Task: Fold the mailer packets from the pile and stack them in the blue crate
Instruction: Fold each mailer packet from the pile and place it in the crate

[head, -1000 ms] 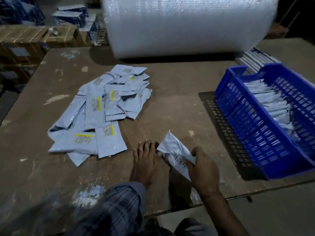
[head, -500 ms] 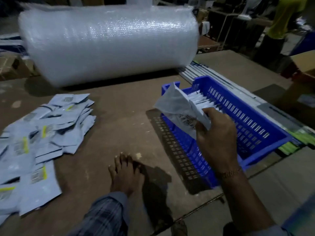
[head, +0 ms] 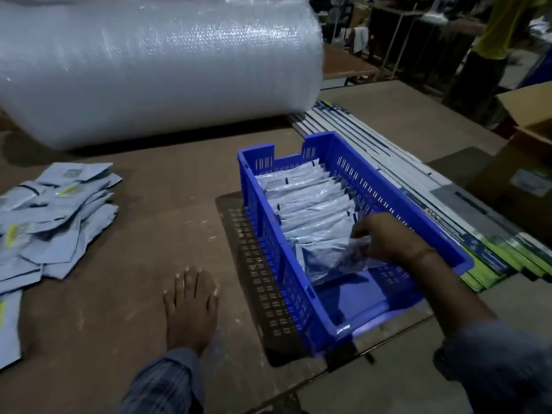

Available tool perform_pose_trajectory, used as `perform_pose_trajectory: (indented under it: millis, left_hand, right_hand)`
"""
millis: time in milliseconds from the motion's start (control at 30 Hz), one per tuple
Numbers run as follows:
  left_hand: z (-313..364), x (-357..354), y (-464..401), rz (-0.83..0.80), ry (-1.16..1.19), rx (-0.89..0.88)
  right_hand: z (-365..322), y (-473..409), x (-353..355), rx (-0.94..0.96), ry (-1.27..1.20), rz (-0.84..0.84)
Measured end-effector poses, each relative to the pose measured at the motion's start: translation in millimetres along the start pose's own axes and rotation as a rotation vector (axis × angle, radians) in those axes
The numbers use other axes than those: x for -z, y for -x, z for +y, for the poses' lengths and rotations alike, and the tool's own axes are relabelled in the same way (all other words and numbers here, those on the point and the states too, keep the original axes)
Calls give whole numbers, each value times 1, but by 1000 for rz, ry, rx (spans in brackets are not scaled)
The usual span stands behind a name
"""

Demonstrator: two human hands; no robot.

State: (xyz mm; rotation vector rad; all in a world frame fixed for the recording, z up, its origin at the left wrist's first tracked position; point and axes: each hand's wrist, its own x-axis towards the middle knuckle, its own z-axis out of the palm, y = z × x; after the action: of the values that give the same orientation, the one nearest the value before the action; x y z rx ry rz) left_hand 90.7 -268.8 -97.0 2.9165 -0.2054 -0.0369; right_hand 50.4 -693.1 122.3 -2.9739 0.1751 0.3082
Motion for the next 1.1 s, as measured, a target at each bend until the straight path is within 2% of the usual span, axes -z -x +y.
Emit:
perform_pose_trajectory:
  millis: [100, 233, 300, 400, 567, 700, 867, 1000, 1100]
  left_hand:
    - [2, -1, 1, 35, 6, 11]
    - [-2, -3, -1, 29, -18, 11]
    - [-3, -4, -1, 33, -10, 19]
    - [-1, -6, -1, 43, -5, 22]
    - [-5, -9, -3, 39, -26, 18]
    - [-2, -8, -3, 42, -11, 28]
    - [-3, -7, -3, 43, 9, 26]
    - [-4, -6, -1, 43, 39, 39]
    - [-5, -6, 0, 33, 50, 29]
  right_hand:
    - [-2, -28, -14, 101, 212, -101]
    - [4, -50, -30, 316, 597, -59]
    - [14, -56, -41, 413, 650, -14]
    - [18, -62, -48, 465, 637, -8]
    - [11, -73, -55, 542, 612, 114]
    - [12, -74, -57, 517, 638, 120]
    - [6, -68, -51, 427, 695, 43]
    - [3, -61, -44, 333, 695, 102]
    - [-3, -54, -31, 273, 672, 77]
